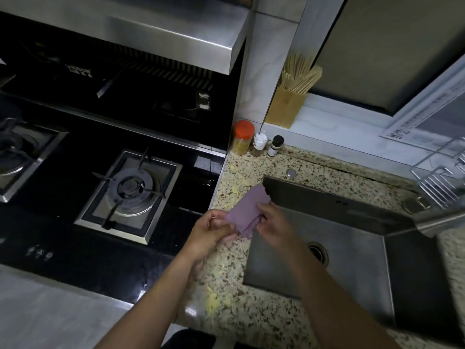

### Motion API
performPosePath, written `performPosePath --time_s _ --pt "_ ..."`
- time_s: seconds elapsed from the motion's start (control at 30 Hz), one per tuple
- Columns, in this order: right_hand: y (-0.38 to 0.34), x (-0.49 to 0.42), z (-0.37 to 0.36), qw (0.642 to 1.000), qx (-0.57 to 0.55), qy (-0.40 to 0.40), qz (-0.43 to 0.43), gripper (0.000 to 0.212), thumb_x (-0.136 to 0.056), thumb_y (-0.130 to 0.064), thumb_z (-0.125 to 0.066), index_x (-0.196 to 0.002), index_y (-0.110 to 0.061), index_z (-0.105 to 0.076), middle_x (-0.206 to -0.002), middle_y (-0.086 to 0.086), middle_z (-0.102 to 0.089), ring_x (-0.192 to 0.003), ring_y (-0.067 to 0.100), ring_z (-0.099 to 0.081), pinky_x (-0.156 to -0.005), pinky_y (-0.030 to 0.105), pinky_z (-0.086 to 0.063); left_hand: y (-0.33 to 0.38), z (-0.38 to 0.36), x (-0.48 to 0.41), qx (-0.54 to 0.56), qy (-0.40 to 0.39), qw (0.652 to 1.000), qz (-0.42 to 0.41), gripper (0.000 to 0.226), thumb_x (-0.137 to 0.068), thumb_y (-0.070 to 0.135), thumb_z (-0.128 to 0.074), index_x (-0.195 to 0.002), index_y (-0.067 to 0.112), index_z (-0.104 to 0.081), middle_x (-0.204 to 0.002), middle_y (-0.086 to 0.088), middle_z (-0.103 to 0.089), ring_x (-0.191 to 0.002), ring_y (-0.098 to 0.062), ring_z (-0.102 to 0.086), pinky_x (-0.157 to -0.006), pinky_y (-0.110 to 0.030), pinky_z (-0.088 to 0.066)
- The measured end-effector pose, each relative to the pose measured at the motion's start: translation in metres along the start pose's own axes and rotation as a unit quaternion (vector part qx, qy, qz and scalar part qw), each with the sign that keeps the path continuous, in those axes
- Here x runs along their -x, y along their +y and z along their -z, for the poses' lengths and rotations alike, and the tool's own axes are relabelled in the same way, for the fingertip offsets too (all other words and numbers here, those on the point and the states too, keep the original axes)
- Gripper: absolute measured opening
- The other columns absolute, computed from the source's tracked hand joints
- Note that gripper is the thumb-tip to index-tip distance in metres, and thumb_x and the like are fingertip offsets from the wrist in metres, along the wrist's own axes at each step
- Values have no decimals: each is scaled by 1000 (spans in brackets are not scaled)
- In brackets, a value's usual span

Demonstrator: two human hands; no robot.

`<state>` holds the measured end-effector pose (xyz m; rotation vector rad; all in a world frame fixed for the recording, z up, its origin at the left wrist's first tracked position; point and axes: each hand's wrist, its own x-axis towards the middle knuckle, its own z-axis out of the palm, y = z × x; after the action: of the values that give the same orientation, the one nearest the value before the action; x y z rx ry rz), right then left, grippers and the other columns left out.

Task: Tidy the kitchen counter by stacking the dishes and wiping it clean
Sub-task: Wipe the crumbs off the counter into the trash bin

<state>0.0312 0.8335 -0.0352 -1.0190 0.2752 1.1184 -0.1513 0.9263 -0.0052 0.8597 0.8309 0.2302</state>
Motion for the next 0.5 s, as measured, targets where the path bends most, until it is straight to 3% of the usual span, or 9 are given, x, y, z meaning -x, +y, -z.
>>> performPosePath --time_s 0.1,0.23,0.3,0.37,0.43,0.5 --pt "-24 -33 1 999 43 28 -13 31 -101 -7 -55 -130 4 -57 -107 12 -66 -80 16 -71 -76 29 -57 5 22 -3 34 36 999 11 17 -98 0 -62 -115 -1 -62 -112 -22 -73 -106 -32 -74 -90 -36 -62" --pt "-64 -72 -5 980 188 68 2 33 -93 -4 -67 -123 8 -60 -87 14 -67 -76 28 -67 -82 40 -60 7 55 -10 45 84 995 19 12 -103 5 -56 -113 3 -61 -107 -22 -74 -101 -31 -75 -95 -42 -58" --pt "-81 -85 -19 954 291 56 45 31 -89 -1 -67 -120 5 -63 -80 17 -68 -69 31 -68 -73 42 -58 8 65 -12 49 106 993 18 13 -103 5 -54 -111 4 -64 -104 -19 -72 -98 -29 -74 -91 -40 -59" --pt "-94 -101 -32 877 455 76 132 27 -83 -6 -69 -109 -2 -71 -90 17 -73 -80 33 -71 -75 44 -59 10 72 -15 65 120 990 19 15 -103 5 -53 -109 6 -67 -105 -19 -70 -97 -28 -72 -82 -34 -61" --pt "-101 -113 -45 756 612 87 215 7 -85 -13 -67 -86 -8 -70 -78 11 -69 -73 24 -65 -65 32 -50 13 77 -18 108 130 985 24 18 -104 8 -51 -110 7 -68 -105 -17 -70 -94 -25 -71 -78 -32 -63" --pt "-102 -123 -64 689 678 57 250 20 -91 -19 -59 -71 -22 -64 -69 0 -61 -65 17 -55 -62 30 -39 16 80 -21 170 134 976 31 20 -105 12 -48 -112 7 -66 -104 -17 -71 -95 -25 -71 -76 -32 -64"
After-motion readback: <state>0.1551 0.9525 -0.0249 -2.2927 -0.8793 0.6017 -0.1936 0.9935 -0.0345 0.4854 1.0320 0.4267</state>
